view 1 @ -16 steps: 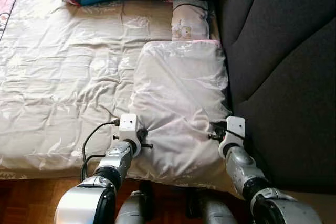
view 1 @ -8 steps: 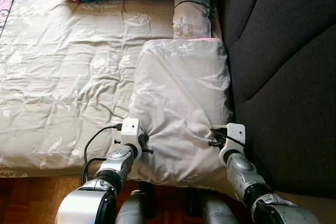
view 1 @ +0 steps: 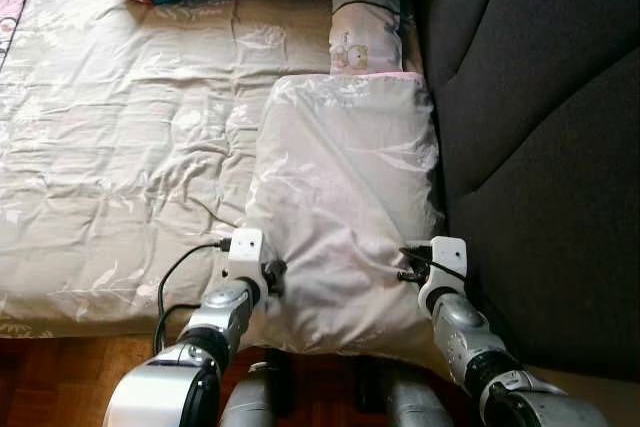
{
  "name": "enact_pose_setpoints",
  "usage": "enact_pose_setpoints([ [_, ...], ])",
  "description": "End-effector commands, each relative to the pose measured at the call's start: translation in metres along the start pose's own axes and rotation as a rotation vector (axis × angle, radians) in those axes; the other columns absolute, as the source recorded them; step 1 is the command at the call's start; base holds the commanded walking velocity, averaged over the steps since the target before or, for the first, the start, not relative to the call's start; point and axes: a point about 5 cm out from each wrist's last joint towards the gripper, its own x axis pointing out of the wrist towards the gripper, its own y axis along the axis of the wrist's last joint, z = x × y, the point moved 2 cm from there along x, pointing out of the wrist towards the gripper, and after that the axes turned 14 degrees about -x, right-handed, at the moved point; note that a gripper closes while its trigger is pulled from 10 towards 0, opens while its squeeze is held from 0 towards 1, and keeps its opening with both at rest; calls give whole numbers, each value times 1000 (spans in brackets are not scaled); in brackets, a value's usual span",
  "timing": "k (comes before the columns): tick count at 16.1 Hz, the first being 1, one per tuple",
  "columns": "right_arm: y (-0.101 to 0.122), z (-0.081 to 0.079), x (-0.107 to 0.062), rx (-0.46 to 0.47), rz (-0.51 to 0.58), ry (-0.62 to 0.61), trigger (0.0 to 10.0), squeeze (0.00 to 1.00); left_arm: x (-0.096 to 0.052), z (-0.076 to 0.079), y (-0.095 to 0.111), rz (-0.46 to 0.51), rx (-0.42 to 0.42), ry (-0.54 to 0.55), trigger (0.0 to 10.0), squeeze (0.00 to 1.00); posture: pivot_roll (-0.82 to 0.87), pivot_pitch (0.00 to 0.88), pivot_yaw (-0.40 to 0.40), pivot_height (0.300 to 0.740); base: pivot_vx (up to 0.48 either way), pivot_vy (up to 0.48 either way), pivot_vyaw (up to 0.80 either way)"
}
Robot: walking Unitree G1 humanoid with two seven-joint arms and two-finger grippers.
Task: Clean up the room
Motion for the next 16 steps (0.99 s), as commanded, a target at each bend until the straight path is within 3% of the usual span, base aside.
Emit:
enact_pose_setpoints([
  [1, -15, -9, -3, -8, -37, 32, 10000, 0, -3, -2, -23, -65, 23, 8, 10000, 1000, -21, 381, 27, 740, 0, 0, 0],
  [2, -16, -9, -3, -6, -40, 32, 10000, 0, -4, -4, -23, -58, 34, 17, 10000, 1000, -19, 375, 27, 740, 0, 0, 0],
  [3, -20, -11, -5, 13, -53, 36, 10000, 0, -5, -11, -15, -5, 98, 38, 10000, 0, -16, 355, 32, 740, 0, 0, 0],
  [6, -25, -15, -6, 17, -61, 47, 10000, 0, -10, -23, -2, 93, 153, 46, 10000, 0, 3, 333, 36, 740, 0, 0, 0],
  [7, -26, -16, -6, 16, -65, 50, 10000, 545, -13, -30, 1, 135, 132, 53, 10000, 0, 16, 320, 40, 740, 0, 0, 0],
  [8, -27, -17, -6, 15, -67, 52, 10000, 647, -17, -33, 3, 164, 127, 44, 10000, 0, 17, 316, 41, 740, 0, 0, 0],
  [9, -27, -17, -6, 14, -67, 55, 10000, 890, -20, -37, 5, 191, 132, 42, 10000, 0, 20, 304, 43, 740, 0, 0, 0],
  [10, -26, -17, -6, 13, -64, 56, 10000, 1000, -22, -38, 5, 198, 131, 42, 10000, 0, 27, 294, 44, 740, 0, 0, 0],
  [16, -17, -7, -5, -23, 1, 28, 10000, 1000, -31, -42, 10, 264, 160, 40, 10000, 0, 22, 245, 45, 740, 0, 0, 0],
])
